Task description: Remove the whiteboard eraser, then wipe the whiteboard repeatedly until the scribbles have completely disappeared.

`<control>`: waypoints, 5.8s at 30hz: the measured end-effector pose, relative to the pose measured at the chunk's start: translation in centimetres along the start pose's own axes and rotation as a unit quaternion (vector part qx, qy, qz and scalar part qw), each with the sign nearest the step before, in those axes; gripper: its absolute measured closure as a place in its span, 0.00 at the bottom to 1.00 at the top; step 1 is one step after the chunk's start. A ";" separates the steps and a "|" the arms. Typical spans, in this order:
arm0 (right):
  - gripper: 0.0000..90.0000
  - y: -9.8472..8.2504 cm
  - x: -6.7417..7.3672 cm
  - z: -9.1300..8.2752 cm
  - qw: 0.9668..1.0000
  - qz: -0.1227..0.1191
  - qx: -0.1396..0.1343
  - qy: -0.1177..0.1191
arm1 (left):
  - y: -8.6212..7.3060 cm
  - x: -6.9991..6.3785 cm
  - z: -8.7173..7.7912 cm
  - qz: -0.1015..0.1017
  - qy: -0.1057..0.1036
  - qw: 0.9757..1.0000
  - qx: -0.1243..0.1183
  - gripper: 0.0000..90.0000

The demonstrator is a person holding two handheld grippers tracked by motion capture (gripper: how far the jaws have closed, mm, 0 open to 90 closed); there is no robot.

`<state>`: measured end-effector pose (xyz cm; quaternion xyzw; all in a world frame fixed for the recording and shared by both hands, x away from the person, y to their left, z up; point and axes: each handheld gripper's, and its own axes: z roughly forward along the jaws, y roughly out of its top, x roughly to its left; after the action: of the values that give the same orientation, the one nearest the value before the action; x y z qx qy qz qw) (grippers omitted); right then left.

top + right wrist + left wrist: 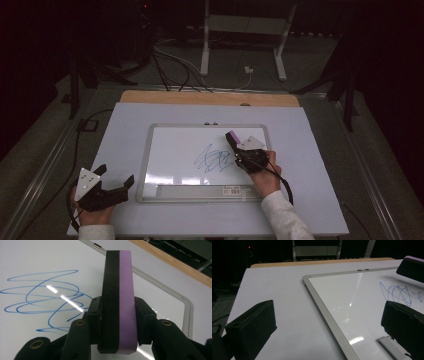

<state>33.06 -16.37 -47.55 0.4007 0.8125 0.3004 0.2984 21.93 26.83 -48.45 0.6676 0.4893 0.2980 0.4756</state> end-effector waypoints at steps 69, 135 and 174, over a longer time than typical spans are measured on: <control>0.53 -0.8 3.3 1.1 0.994 -0.100 0.038 -0.005 | 0.1 0.0 0.3 0.002 -0.004 1.000 0.001 0.01; 0.45 0.0 1.1 3.5 0.992 0.079 0.063 0.071 | 0.0 0.0 0.3 0.001 -0.004 1.000 0.001 0.01; 0.45 0.7 4.6 2.6 0.991 0.023 0.064 0.115 | 0.0 -0.1 0.5 0.004 -0.007 1.000 0.008 0.01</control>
<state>33.01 -11.60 -49.85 0.4005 0.8494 0.2987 0.1699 22.31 26.51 -48.68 0.6751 0.4857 0.2915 0.4727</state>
